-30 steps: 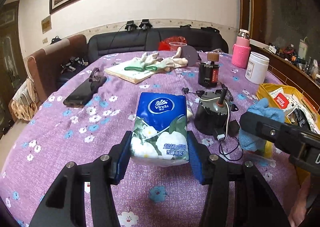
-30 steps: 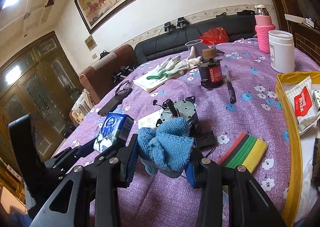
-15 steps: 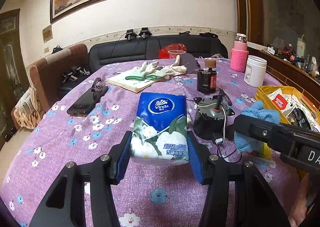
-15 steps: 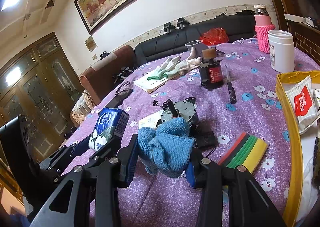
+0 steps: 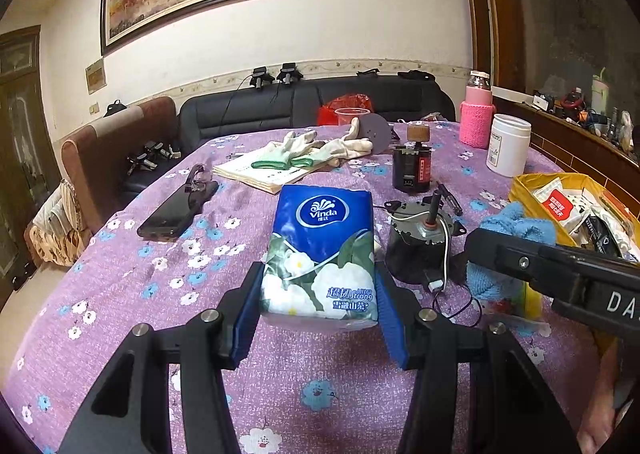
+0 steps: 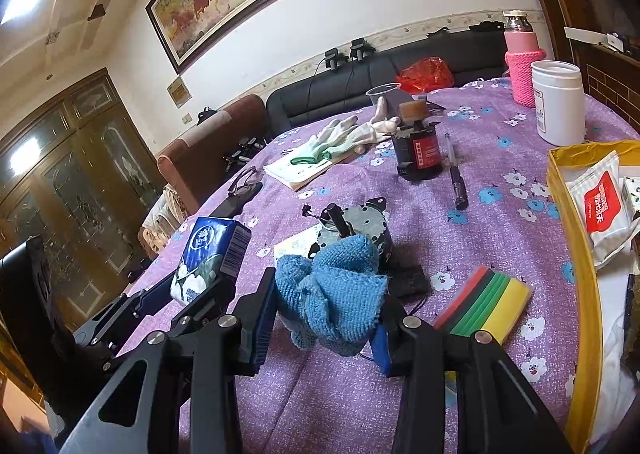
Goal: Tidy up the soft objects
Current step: 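Carry the blue knit cloth and Vinda tissue pack over the yellow-rimmed tray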
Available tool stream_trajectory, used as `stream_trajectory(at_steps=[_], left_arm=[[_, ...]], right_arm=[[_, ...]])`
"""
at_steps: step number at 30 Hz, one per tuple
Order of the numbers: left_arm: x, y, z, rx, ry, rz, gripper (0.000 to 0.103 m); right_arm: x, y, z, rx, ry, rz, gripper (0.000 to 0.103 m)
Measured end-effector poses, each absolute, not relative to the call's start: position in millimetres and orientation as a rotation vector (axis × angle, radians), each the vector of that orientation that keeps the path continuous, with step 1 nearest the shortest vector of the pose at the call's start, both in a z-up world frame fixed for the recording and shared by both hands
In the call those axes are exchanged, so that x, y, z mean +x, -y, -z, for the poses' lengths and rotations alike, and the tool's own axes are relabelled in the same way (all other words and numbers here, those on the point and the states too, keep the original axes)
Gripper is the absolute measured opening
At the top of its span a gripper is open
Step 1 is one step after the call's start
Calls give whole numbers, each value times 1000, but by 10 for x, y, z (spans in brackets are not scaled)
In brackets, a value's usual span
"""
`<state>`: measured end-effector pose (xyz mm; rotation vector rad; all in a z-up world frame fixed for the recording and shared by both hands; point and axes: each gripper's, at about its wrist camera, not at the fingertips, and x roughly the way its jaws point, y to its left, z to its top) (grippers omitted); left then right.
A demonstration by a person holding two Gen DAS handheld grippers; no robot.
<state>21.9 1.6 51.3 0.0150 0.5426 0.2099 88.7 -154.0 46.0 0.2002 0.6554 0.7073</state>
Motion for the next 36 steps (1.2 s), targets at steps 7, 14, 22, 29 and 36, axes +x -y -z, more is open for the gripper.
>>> stream_trajectory(at_steps=[7, 14, 22, 29, 36], left_arm=[[205, 0, -538, 22, -529, -210, 52], [165, 33, -567, 29, -504, -198, 52], [112, 68, -596, 37, -472, -178, 52], [86, 95, -604, 28, -463, -144, 52], [61, 214, -622, 56, -469, -115, 52]], right_arm=[[888, 1562, -468, 207, -646, -700, 44], [891, 1586, -468, 213, -642, -683, 44], [910, 1640, -500, 224, -640, -628, 44], [808, 1823, -622, 261, -619, -586, 44], [639, 2149, -651, 287, -620, -549, 44]])
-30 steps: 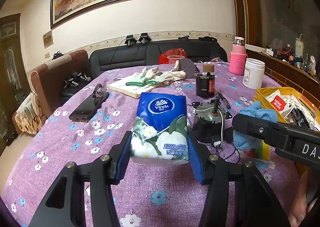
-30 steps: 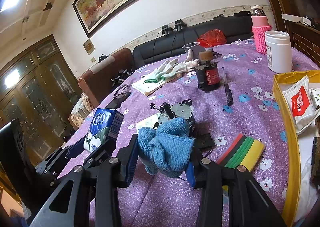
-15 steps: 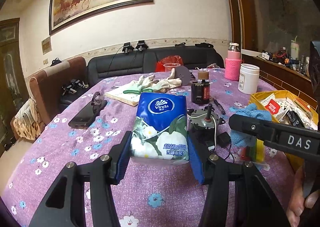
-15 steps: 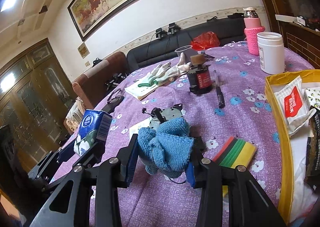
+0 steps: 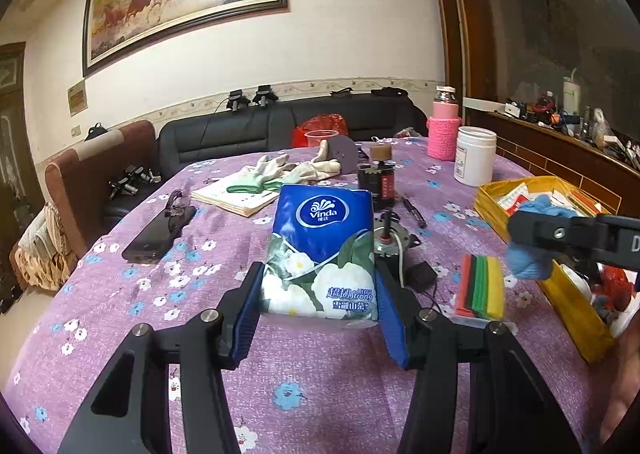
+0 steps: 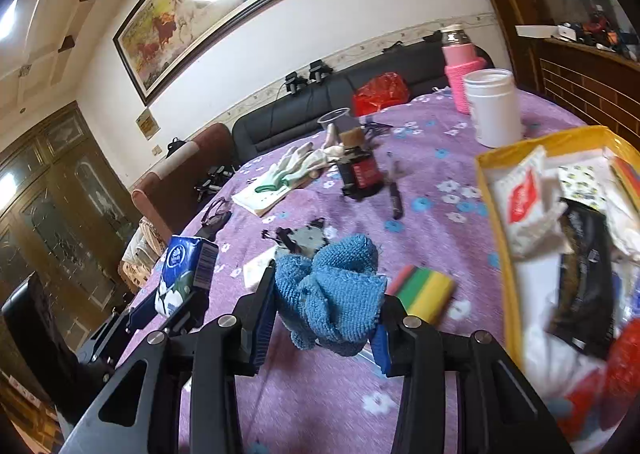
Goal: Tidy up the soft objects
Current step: 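Carry the blue knit cloth and Vinda tissue pack over the yellow-rimmed tray, then lower both items into the tray and open both tools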
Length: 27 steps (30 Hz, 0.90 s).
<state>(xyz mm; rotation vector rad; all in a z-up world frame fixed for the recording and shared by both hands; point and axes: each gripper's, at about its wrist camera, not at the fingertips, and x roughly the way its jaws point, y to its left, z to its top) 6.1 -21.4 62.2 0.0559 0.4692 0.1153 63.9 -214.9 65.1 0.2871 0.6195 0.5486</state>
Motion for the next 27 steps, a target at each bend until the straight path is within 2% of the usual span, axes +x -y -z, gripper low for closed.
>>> stream_trajectory(at_steps=[13, 27], left_arm=[[-50, 667, -747, 100, -469, -38, 52], [41, 1337, -760, 104, -545, 134, 52]], right_arm=[[511, 2898, -713, 367, -564, -472, 44], [435, 3921, -617, 473, -516, -276, 44]])
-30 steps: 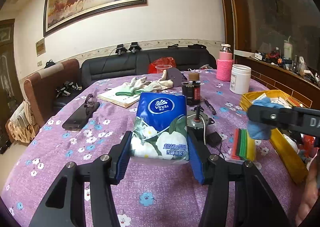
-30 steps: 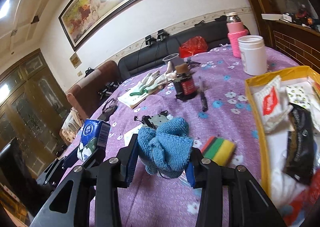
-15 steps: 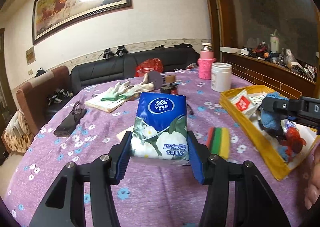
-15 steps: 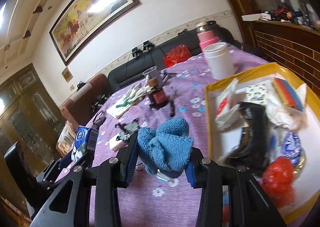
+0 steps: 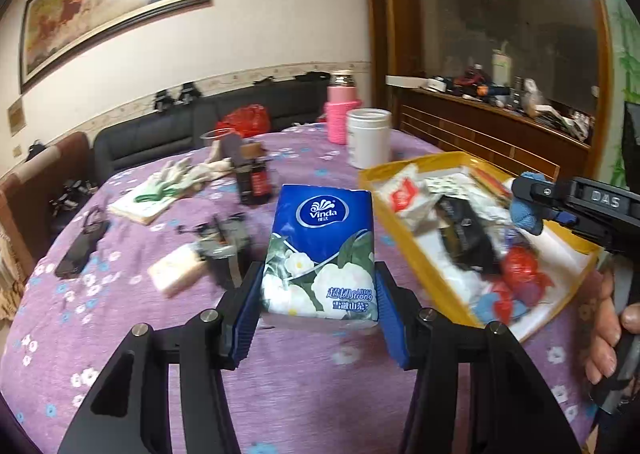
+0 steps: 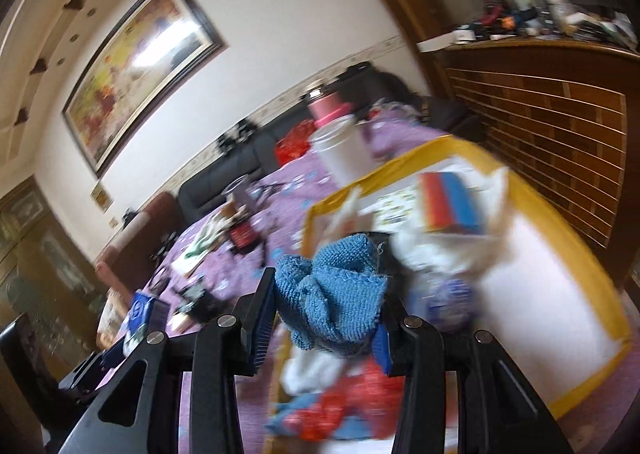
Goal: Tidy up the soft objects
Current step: 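Lower both items into the tray and open both tools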
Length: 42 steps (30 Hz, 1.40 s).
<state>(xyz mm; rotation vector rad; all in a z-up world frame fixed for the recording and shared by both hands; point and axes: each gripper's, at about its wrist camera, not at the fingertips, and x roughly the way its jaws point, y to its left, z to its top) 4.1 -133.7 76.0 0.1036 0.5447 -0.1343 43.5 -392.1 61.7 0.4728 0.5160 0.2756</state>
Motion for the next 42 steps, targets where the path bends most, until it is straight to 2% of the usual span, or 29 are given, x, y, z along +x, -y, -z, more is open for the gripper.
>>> stream_trajectory(at_steps=[16, 30, 32, 34, 40, 41, 42], left_arm=[[340, 2529, -510, 110, -721, 429, 52], [436, 2752, -324, 121, -769, 484, 53], [434, 2751, -328, 119, -772, 489, 55], [425, 2747, -344, 108, -772, 497, 61], [363, 2732, -419, 105, -749, 506, 65], [348, 2727, -434, 103, -747, 509, 66], [336, 2719, -449, 100, -743, 511, 68]], right_arm=[[477, 4478, -416, 438, -604, -85, 45], [548, 4448, -361, 337, -622, -44, 48], [554, 4445, -363, 340, -625, -54, 50], [548, 4448, -371, 344, -625, -58, 52], [510, 4462, -411, 359, -618, -58, 55], [506, 4460, -425, 360, -616, -56, 56], [492, 4464, -444, 360, -612, -49, 61]])
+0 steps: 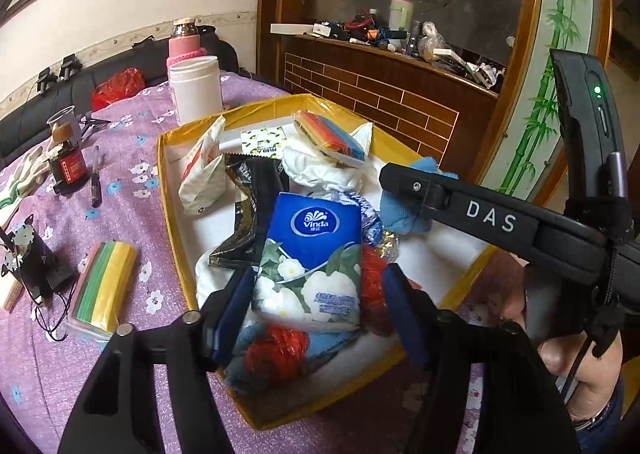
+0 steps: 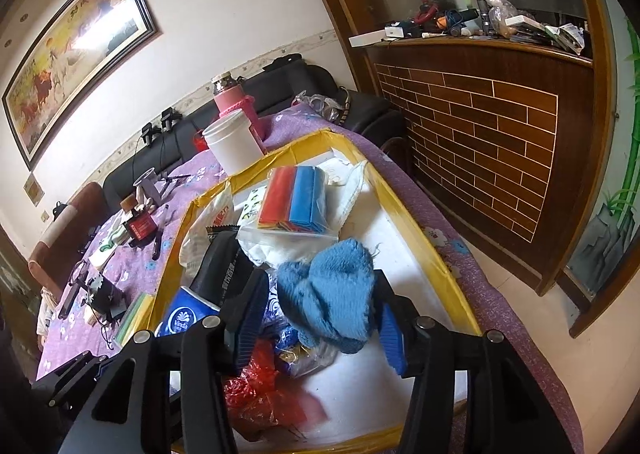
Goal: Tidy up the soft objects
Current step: 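Lower both items into the tray and open both tools, then withdraw both open tools from the tray toward the table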
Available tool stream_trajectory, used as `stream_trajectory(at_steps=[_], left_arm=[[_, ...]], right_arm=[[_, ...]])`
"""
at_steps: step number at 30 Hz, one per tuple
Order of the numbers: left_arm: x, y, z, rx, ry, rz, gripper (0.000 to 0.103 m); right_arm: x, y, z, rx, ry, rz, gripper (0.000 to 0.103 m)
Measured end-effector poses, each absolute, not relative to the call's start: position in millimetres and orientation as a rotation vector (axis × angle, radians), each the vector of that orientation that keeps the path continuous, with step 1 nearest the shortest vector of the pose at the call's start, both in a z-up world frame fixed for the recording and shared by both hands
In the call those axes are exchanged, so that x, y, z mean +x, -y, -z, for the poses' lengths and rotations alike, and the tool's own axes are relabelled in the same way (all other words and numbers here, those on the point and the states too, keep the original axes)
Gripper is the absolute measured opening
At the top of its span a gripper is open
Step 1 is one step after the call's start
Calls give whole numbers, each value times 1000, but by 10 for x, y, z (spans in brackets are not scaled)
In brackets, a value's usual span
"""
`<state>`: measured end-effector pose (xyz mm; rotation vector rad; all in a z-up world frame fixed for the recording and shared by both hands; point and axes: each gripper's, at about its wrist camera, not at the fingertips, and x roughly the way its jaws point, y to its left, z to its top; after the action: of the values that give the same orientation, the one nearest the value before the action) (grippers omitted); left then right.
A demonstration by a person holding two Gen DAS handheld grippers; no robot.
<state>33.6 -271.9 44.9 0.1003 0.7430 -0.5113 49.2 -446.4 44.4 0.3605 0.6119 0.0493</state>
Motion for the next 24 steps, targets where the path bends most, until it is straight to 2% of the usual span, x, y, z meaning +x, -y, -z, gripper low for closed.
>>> stream_trajectory(at_steps=[2, 15, 24], left_arm=[[305, 2701, -487, 99, -731, 512, 69], [170, 2428, -629, 85, -694, 485, 69], [130, 1943, -734, 24, -684, 427, 70]], right_arm=[[454, 4471, -490, 358, -593, -31, 70], [296, 4345, -732, 349, -543, -35, 70], [283, 3931, -850, 283, -543, -103, 70]])
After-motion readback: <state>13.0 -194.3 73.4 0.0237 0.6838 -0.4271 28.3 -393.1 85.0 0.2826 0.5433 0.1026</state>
